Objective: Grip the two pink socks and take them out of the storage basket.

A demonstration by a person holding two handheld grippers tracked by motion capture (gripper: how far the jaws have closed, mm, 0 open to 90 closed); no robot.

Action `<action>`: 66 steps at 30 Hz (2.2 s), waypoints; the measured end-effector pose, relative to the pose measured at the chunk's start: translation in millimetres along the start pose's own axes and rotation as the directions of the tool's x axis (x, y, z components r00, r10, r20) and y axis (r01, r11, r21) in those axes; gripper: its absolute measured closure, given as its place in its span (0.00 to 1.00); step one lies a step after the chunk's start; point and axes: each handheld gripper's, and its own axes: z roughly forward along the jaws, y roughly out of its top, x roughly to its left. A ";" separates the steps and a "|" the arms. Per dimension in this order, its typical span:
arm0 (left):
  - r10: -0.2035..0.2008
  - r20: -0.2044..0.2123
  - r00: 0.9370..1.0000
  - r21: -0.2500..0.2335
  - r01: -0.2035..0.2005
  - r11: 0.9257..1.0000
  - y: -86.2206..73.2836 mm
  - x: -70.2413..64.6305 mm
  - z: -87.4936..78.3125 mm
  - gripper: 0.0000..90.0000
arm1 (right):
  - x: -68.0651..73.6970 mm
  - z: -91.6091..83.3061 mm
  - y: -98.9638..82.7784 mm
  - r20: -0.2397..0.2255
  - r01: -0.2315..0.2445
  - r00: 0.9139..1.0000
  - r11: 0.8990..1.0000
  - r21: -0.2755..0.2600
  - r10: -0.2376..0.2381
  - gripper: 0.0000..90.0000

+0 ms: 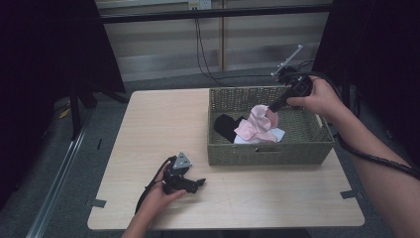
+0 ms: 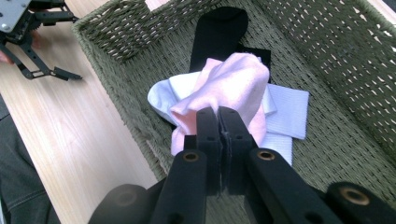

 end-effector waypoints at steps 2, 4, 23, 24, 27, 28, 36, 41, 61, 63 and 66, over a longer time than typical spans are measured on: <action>0.000 0.000 1.000 0.000 0.000 1.000 0.0 0.0 0.0 0.17 | 2.4 -4.9 -1.3 -0.003 0.013 1.000 1.000 -0.003 -0.013 0.97; 0.000 0.000 1.000 0.000 0.000 1.000 0.0 0.0 0.0 0.17 | 3.6 -6.6 -1.8 -0.007 0.013 1.000 1.000 -0.003 -0.013 0.97; 0.000 0.000 1.000 0.000 0.000 1.000 0.0 0.0 0.0 0.17 | 33.5 -37.9 -13.4 -0.054 0.089 0.994 0.996 -0.015 -0.090 0.97; 0.000 0.000 1.000 0.000 0.000 1.000 0.0 0.0 0.0 0.17 | 33.5 -37.9 -13.4 -0.054 0.089 0.994 0.996 -0.015 -0.090 0.97; 0.000 0.000 1.000 0.000 0.000 1.000 0.0 0.0 0.0 0.17 | 39.6 -39.6 -14.7 -0.062 0.105 0.992 0.994 -0.013 -0.106 0.97; 0.000 -0.002 1.000 0.000 0.000 1.000 0.0 -0.1 0.0 0.17 | 43.1 -41.2 -15.5 -0.071 0.115 0.991 0.993 -0.016 -0.116 0.97; 0.000 -0.001 1.000 0.000 0.000 1.000 0.0 -0.1 0.0 0.17 | 54.0 -44.7 -21.0 -0.095 0.145 0.984 0.989 -0.028 -0.148 0.97; 0.001 -0.002 1.000 0.001 -0.001 1.000 0.0 -0.2 -0.1 0.17 | 60.9 -42.1 -24.9 -0.116 0.158 0.980 0.986 -0.045 -0.162 0.96; 0.001 -0.004 1.000 -0.003 -0.001 1.000 -0.1 -0.3 0.2 0.17 | 76.2 -8.7 -40.2 -0.200 0.200 0.958 0.979 -0.043 -0.205 0.96; 0.001 -0.004 1.000 -0.003 -0.001 1.000 -0.2 -0.3 0.3 0.17 | 77.5 -5.7 -41.6 -0.208 0.199 0.957 0.979 -0.039 -0.203 0.96; 0.001 -0.003 1.000 -0.004 -0.001 1.000 -0.2 -0.2 0.4 0.17 | 78.4 -4.3 -42.0 -0.212 0.203 0.956 0.979 -0.033 -0.205 0.96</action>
